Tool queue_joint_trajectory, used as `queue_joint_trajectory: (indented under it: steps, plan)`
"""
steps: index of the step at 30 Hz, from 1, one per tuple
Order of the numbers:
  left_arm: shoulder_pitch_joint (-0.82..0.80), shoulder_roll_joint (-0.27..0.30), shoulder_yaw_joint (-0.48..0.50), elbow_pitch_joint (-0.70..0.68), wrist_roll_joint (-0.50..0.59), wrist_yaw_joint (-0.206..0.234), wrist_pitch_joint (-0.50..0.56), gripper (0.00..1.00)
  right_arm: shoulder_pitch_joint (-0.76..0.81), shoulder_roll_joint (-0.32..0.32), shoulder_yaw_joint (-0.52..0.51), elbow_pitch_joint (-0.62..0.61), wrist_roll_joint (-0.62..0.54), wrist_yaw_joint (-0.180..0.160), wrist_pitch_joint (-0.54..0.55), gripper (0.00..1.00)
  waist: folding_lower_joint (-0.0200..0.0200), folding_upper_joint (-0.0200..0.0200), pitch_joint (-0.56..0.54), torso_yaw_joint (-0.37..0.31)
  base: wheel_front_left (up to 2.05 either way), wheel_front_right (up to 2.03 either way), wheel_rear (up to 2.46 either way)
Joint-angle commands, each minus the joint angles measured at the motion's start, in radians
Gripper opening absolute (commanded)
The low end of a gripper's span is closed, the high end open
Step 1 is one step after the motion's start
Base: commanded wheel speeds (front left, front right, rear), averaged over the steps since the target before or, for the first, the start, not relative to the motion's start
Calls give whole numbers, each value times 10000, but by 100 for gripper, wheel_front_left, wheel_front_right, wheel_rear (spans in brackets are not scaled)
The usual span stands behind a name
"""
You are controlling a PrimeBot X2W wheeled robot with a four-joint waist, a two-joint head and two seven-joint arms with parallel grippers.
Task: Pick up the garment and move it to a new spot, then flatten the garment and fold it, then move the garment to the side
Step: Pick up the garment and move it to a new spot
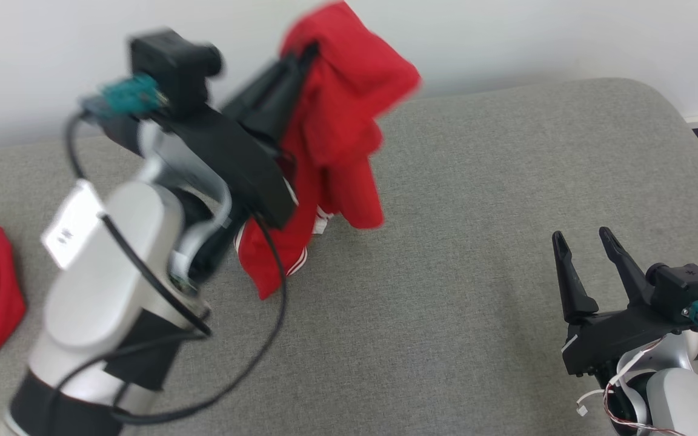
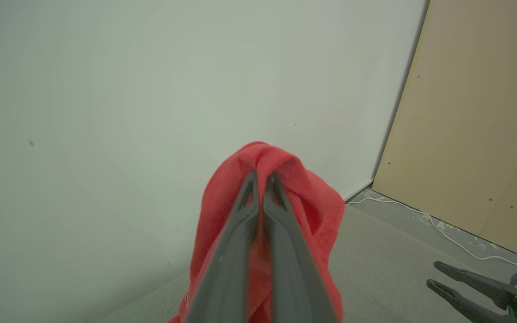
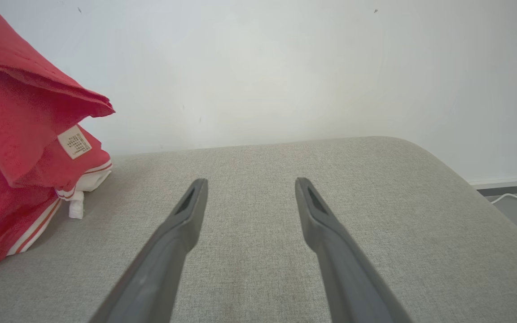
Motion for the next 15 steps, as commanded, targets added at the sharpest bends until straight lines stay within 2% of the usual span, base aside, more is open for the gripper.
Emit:
queue_joint_trajectory:
  steps: [1,15]
  plan:
    - [309,-129,-113,-52,-28,-20,-103,0,-59,-8,-19,11,102,-3,-68,100,0,0,-12,-49,0,0,0]
    - [1881,-982,-1768,661,-415,44,-627,0,-17,-9,-12,-22,145,-3,-92,100,0,0,69,-85,0,0,0]
